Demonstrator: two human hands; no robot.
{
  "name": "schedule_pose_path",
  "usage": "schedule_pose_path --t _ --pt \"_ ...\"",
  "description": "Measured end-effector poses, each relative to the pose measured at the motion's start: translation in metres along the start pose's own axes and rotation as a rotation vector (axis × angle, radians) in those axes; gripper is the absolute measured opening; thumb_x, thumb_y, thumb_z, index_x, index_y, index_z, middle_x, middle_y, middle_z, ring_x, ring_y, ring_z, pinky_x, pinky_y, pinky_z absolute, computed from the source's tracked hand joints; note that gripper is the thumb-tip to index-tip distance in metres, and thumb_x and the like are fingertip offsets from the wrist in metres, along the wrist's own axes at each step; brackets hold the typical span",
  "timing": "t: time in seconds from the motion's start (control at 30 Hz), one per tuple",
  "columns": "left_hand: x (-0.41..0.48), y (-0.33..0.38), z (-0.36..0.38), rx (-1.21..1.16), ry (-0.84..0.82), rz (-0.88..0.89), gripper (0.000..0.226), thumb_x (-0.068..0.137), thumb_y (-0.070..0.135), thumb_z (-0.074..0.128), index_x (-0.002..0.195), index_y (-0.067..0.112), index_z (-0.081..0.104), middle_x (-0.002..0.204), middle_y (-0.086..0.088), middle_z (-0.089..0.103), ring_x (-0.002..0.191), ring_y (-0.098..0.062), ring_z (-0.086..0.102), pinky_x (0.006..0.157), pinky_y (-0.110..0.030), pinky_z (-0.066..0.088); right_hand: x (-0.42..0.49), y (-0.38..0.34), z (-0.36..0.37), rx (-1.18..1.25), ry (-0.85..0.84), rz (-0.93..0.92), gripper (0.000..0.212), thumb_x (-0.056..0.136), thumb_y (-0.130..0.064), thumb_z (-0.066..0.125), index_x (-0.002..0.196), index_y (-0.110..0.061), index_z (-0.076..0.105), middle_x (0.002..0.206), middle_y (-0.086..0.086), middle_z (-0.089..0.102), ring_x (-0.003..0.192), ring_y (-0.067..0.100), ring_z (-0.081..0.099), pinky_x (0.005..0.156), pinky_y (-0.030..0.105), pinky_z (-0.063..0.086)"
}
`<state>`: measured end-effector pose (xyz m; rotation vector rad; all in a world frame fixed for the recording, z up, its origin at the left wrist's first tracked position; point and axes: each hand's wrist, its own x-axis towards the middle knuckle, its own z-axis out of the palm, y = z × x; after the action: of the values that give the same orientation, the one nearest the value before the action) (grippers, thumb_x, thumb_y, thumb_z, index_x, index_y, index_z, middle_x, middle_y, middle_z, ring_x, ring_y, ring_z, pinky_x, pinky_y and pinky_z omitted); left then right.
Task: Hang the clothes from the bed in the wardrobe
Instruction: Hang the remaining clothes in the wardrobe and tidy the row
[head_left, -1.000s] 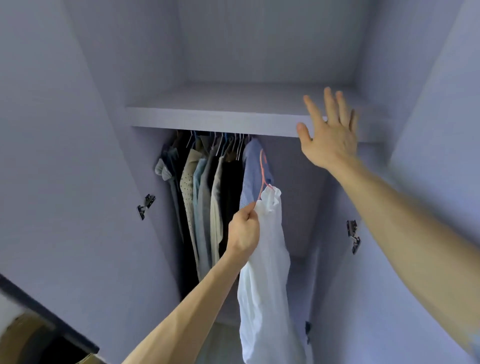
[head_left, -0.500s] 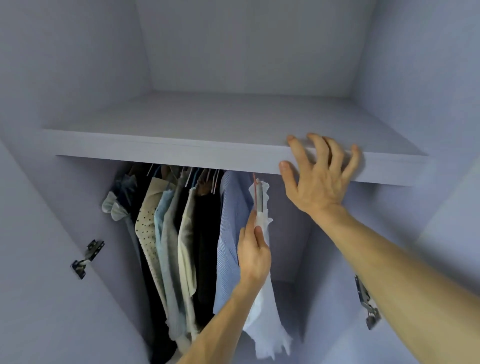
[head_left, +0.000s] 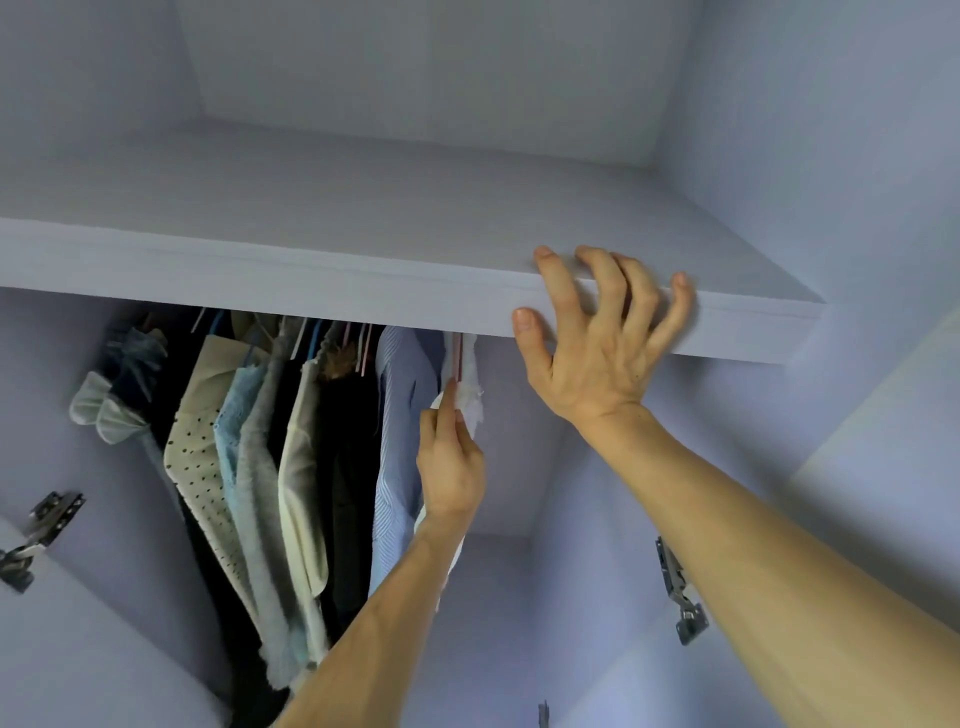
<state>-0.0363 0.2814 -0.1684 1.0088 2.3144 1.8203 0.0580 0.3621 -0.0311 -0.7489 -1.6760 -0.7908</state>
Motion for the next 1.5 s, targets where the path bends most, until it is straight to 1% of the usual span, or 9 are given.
schedule_pose_path --t 0.33,0.53,0.63,0.83,0.9,0.97,1.17,1.33,1.5 --pt "0.058 -0.008 -0.018 0.076 -0.010 -0.135 0.043 0.104 0.011 0.038 0.144 0.018 0.051 0.127 -0.020 0.059 0.114 -0.038 0.059 0.088 -0.032 0.043 -0.004 -0.001 -0.004 -0.009 -0.036 0.005 0.044 0.095 -0.053 0.048 0.132 -0.032 0.059 0.124 0.006 0.062 0.120 0.027 0.047 0.111 0.061 0.025" --pt "0.067 -0.019 -0.042 0.099 -0.047 -0.224 0.043 0.104 0.013 0.037 0.142 0.028 0.053 0.136 -0.014 0.058 0.121 -0.036 0.056 0.092 -0.034 0.046 -0.006 -0.002 -0.005 0.005 -0.083 -0.001 0.043 0.097 -0.054 0.046 0.133 -0.033 0.056 0.129 0.004 0.050 0.122 0.028 0.044 0.113 0.061 0.020" --pt "0.061 -0.008 -0.045 0.110 -0.157 -0.258 0.046 0.105 0.015 0.035 0.147 0.031 0.046 0.138 -0.010 0.058 0.120 -0.034 0.057 0.095 -0.033 0.046 -0.007 -0.001 -0.008 0.016 -0.146 0.007 0.043 0.099 -0.056 0.042 0.134 -0.035 0.054 0.132 0.003 0.043 0.125 0.028 0.041 0.114 0.061 0.017" --pt "0.036 0.006 -0.084 0.359 -0.549 -0.273 0.064 0.095 0.020 0.041 0.153 0.041 0.026 0.131 -0.007 0.057 0.105 -0.026 0.060 0.078 -0.031 0.047 0.003 -0.001 -0.028 0.029 -0.347 0.010 0.043 0.100 -0.055 0.040 0.138 -0.037 0.045 0.137 0.006 0.046 0.129 0.030 0.041 0.114 0.062 0.012" --pt "0.021 0.008 -0.111 0.413 -0.666 -0.251 0.060 0.091 0.028 0.043 0.146 0.048 0.033 0.135 0.000 0.057 0.106 -0.019 0.059 0.083 -0.032 0.052 0.007 -0.001 -0.036 0.047 -0.434 0.033 0.043 0.100 -0.055 0.037 0.140 -0.038 0.042 0.139 0.005 0.044 0.131 0.030 0.039 0.114 0.061 0.010" --pt "0.010 0.012 -0.142 0.493 -0.717 -0.233 0.038 0.087 0.034 0.043 0.121 0.048 0.054 0.137 0.002 0.056 0.108 -0.014 0.057 0.094 -0.036 0.053 0.013 -0.002 -0.045 0.072 -0.506 0.068 0.043 0.101 -0.053 0.036 0.141 -0.038 0.041 0.141 0.005 0.043 0.133 0.029 0.036 0.115 0.062 0.007" --pt "-0.056 0.044 -0.270 0.750 -0.527 -0.098 0.047 0.100 0.036 0.041 0.147 0.034 0.042 0.147 0.004 0.045 0.128 -0.021 0.050 0.101 -0.039 0.047 0.015 -0.019 -0.099 0.191 -0.755 0.209 0.060 0.097 -0.046 0.045 0.152 -0.035 0.024 0.163 -0.003 0.017 0.150 0.027 0.008 0.118 0.059 0.016" --pt "-0.156 0.026 -0.372 0.903 -0.380 -0.128 0.045 0.100 0.035 0.040 0.145 0.038 0.045 0.147 0.010 0.046 0.134 -0.020 0.044 0.107 -0.036 0.040 -0.064 -0.094 -0.203 0.551 -0.795 0.124 0.051 0.093 -0.048 0.037 0.131 -0.026 0.062 0.141 -0.006 0.057 0.133 0.021 0.047 0.103 0.045 0.040" --pt "-0.294 -0.036 -0.454 1.021 -0.333 -0.345 0.045 0.098 0.041 0.042 0.143 0.040 0.047 0.145 0.010 0.050 0.134 -0.019 0.045 0.108 -0.034 0.037 -0.178 -0.193 -0.308 0.951 -0.948 -0.021 0.035 0.093 -0.040 0.049 0.114 -0.027 0.073 0.117 -0.011 0.071 0.112 0.015 0.064 0.094 0.038 0.052"
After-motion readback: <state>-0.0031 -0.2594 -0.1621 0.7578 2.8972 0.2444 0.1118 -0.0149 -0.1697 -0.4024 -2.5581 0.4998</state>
